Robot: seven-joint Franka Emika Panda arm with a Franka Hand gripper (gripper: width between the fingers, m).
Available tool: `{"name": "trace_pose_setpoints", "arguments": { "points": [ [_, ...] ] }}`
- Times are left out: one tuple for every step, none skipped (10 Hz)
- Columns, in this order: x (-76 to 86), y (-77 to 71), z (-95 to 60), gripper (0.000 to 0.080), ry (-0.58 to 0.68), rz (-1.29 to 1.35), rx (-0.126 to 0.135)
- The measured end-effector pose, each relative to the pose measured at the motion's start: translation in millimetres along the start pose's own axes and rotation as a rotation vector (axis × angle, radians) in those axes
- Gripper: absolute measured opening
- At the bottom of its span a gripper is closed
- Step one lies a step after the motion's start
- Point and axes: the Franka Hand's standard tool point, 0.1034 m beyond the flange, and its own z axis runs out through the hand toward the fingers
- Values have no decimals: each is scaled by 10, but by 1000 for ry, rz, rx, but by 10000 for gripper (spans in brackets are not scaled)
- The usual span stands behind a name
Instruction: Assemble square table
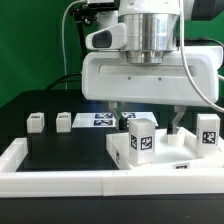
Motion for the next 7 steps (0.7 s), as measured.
{"name": "trace_pose_setpoints", "arguments": {
  "points": [
    [1, 2, 0, 649, 0, -77, 0],
    [7, 10, -2, 649, 1, -203, -2],
    [13, 22, -2, 649, 1, -270, -2],
    [25, 39, -5, 649, 2, -393, -10],
    [29, 40, -5, 649, 2, -462, -12],
    [32, 47, -6, 649, 1, -539, -18],
    [40, 49, -9, 649, 5, -591, -21]
  ]
}}
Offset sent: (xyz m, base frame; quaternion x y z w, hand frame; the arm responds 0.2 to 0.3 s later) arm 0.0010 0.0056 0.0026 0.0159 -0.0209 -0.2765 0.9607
